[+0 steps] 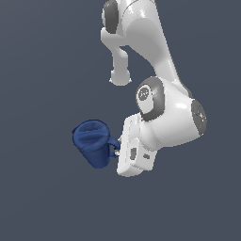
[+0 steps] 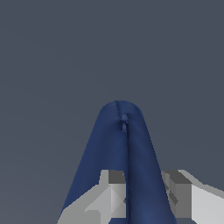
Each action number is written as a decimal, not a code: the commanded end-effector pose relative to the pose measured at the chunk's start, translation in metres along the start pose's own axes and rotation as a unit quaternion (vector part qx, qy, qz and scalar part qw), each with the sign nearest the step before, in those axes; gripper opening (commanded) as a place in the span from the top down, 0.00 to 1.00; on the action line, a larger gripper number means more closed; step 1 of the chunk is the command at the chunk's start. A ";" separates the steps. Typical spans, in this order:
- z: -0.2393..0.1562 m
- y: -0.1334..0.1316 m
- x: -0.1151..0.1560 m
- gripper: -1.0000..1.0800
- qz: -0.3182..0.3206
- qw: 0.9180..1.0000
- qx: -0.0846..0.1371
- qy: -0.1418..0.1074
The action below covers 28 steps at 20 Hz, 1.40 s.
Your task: Pick up the object and move it to a goal position.
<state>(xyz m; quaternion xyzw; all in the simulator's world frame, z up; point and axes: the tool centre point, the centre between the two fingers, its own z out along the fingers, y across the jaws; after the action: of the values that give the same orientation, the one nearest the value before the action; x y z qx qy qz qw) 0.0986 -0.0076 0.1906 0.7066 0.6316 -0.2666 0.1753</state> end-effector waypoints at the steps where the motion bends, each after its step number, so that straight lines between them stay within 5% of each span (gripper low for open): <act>1: -0.006 0.000 -0.001 1.00 0.005 1.000 -0.005 0.007; 14: -0.067 -0.010 -0.010 1.00 0.068 0.989 -0.069 0.108; 21: -0.112 -0.025 -0.025 1.00 0.116 0.968 -0.119 0.185; 28: -0.149 -0.044 -0.044 1.00 0.161 0.939 -0.164 0.256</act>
<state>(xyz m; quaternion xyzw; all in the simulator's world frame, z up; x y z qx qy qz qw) 0.0792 0.0490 0.3287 0.8012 0.5746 0.0404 0.1623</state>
